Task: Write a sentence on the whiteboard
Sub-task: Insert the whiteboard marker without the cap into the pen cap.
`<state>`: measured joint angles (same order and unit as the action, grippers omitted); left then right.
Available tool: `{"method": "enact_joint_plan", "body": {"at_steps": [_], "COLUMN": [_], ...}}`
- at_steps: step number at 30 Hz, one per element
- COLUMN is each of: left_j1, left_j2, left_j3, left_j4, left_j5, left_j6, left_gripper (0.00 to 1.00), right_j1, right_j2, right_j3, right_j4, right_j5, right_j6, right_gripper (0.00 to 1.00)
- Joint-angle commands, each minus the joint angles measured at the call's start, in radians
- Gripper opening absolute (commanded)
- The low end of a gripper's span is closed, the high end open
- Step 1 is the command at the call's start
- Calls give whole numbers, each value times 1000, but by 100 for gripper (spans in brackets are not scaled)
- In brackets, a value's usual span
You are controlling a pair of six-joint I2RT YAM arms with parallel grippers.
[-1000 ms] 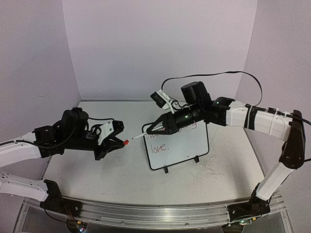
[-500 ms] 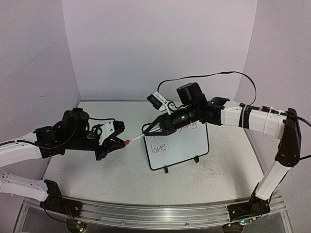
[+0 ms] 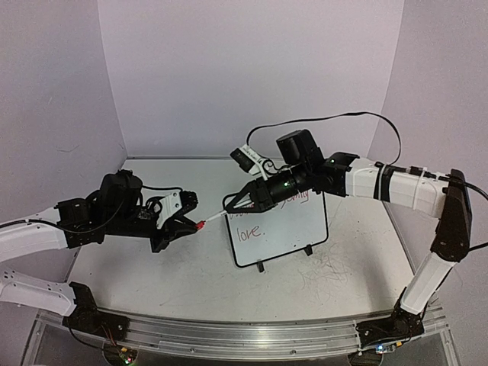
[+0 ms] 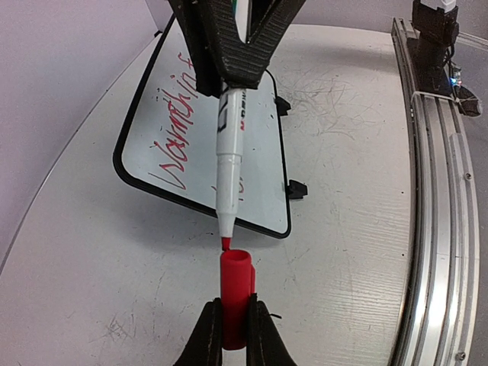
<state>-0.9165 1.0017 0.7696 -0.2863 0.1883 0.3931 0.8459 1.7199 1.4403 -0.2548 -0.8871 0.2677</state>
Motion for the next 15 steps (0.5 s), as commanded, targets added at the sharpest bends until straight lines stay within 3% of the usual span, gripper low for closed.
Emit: {"method": "enact_joint_plan", "body": {"at_steps": [1, 15], "left_j1": [-5, -5], "left_j2": [3, -1], "left_j3": [-2, -9], "left_j4": [41, 41], "left_j5": [5, 4], "left_j6": [6, 4], "left_gripper": [0, 0], "right_j1": [3, 6], "right_j2": [-18, -32], "right_j3": [29, 6], "right_j4": [13, 12], "right_j5": [-7, -1], "right_j6": [1, -3], "right_gripper": [0, 0]}}
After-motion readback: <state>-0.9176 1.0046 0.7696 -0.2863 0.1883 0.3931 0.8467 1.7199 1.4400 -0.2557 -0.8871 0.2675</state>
